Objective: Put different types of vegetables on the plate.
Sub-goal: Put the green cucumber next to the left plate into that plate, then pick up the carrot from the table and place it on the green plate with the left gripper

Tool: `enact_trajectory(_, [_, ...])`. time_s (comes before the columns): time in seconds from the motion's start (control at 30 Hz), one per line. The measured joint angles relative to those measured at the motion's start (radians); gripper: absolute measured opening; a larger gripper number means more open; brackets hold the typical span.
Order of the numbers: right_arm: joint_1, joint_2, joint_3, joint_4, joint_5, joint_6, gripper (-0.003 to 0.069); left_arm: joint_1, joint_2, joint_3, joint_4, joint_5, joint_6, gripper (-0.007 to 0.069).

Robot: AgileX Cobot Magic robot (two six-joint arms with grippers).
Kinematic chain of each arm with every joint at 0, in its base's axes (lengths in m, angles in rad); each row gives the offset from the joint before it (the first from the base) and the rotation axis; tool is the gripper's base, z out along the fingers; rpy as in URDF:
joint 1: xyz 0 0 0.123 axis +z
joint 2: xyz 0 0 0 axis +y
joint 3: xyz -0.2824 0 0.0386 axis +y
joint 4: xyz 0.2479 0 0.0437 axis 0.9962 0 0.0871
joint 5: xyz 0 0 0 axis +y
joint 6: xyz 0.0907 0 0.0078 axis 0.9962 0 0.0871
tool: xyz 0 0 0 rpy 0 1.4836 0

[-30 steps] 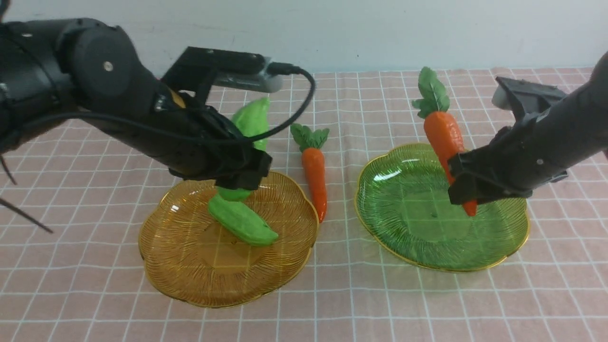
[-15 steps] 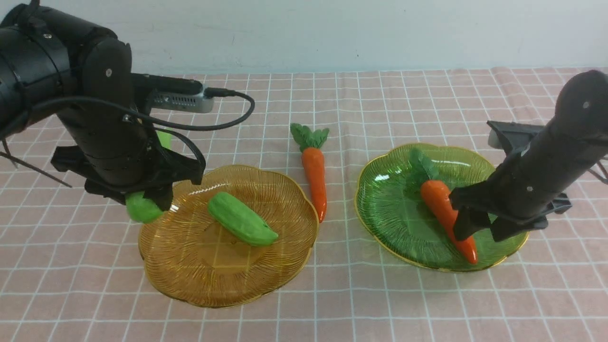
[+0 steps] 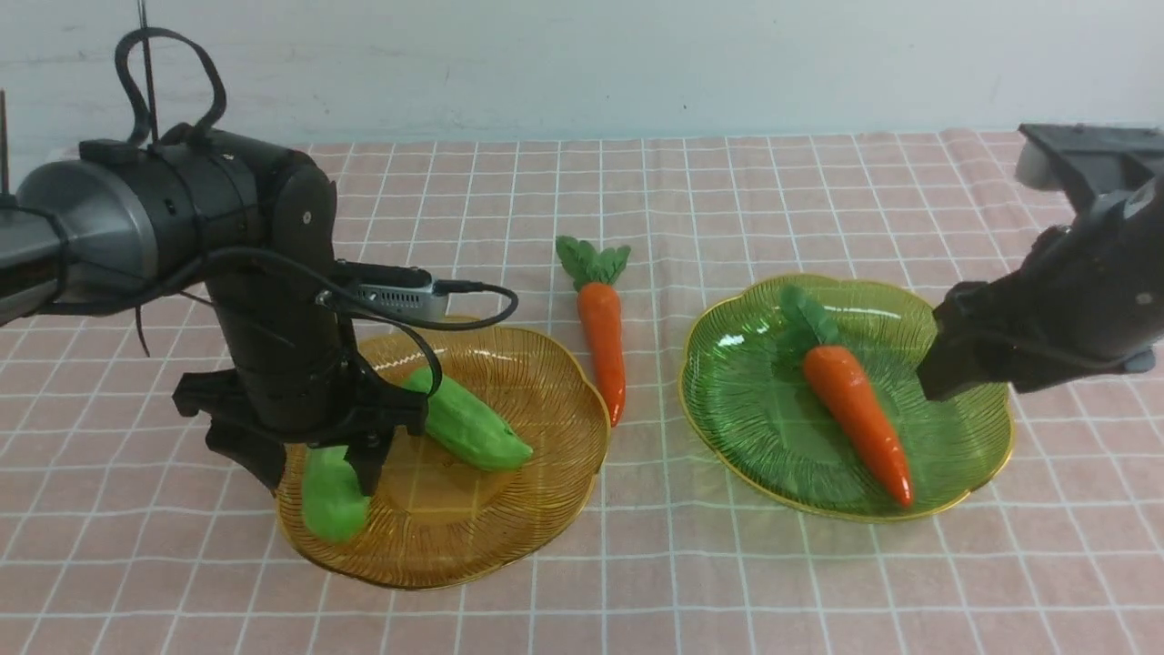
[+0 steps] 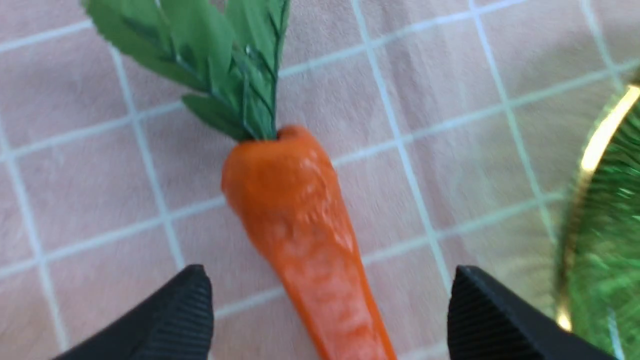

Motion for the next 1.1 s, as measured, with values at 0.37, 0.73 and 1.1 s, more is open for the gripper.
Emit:
enact_trajectory(0.37, [0.0, 0.0, 0.0, -0.001, 0.012, -0.008, 0.0502, 0.0, 0.123, -0.075, 0.006, -0.014, -0.011, 0.054])
enact_trajectory(0.73, [0.0, 0.0, 0.0, -0.004, 0.071, -0.025, 0.0502, 0.0, 0.083, -0.075, 0.004, -0.008, -0.011, 0.0204])
enact_trajectory(1.1, [0.0, -0.042, 0.0, -0.005, 0.093, -0.026, 0.0485, -0.01, -0.139, -0.08, -0.141, 0.09, 0.011, 0.02])
